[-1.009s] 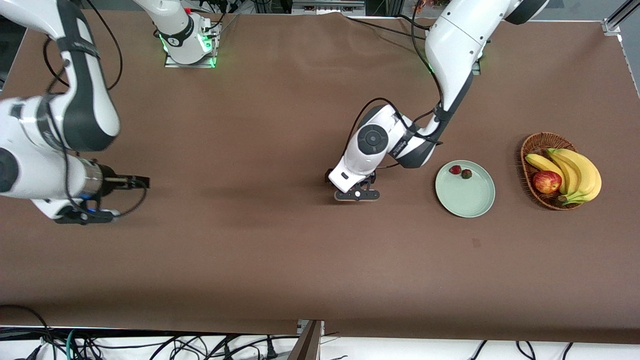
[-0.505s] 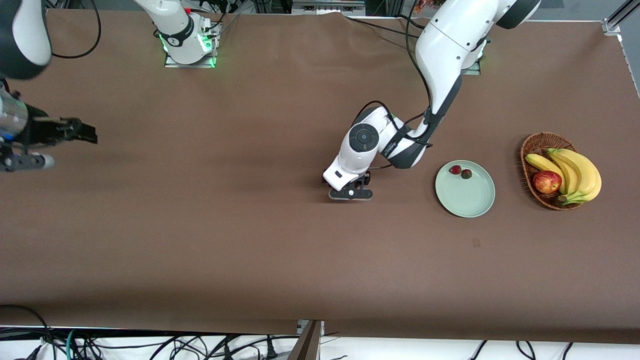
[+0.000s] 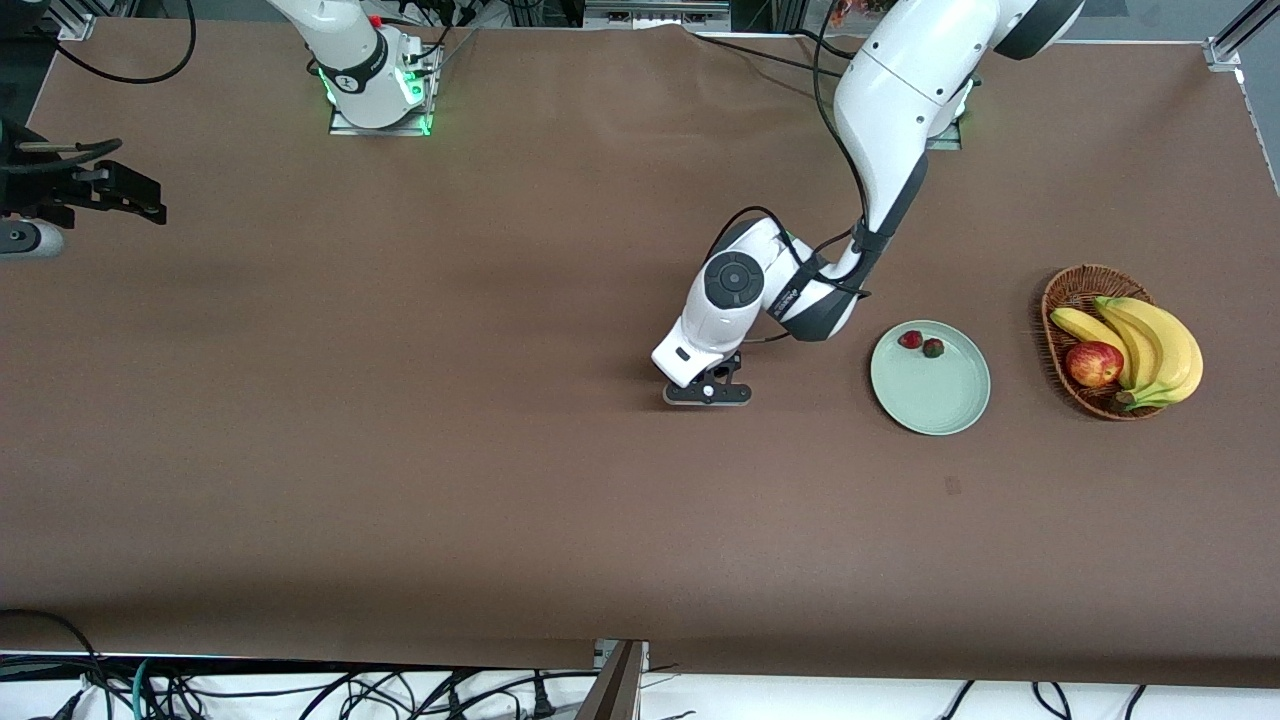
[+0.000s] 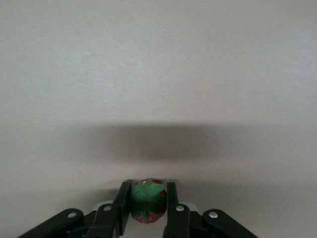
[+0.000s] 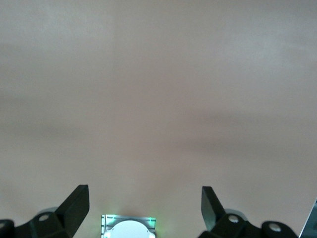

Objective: Collect all strawberries into plate
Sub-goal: 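Carry the strawberry onto the plate and open the left gripper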

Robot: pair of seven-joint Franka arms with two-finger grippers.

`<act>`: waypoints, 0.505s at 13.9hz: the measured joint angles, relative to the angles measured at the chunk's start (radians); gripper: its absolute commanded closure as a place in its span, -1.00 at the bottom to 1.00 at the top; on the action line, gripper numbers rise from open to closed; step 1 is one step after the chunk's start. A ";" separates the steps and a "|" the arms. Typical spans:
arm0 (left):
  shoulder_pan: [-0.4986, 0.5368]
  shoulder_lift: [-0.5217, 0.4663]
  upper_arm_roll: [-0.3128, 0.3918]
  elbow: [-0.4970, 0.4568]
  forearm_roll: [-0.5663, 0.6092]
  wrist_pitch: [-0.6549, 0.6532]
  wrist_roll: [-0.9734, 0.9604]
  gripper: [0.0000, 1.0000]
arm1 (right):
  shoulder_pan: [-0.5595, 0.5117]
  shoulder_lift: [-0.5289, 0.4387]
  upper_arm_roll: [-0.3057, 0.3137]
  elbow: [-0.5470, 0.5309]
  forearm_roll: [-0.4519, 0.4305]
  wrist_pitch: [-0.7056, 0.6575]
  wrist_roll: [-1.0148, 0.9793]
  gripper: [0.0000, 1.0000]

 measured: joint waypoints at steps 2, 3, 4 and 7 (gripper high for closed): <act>0.018 -0.017 0.002 0.014 0.001 -0.114 0.008 0.73 | 0.000 0.000 0.000 0.014 0.001 -0.001 -0.003 -1.00; 0.032 -0.036 0.004 0.020 0.004 -0.181 0.044 0.66 | 0.000 0.000 0.000 0.016 0.003 -0.001 -0.003 -1.00; 0.052 -0.060 0.005 0.024 0.005 -0.253 0.112 0.65 | 0.000 0.000 0.001 0.016 0.007 -0.002 -0.003 -1.00; 0.135 -0.126 0.007 0.025 0.006 -0.429 0.347 0.57 | 0.000 0.000 0.001 0.017 0.039 -0.016 0.006 -1.00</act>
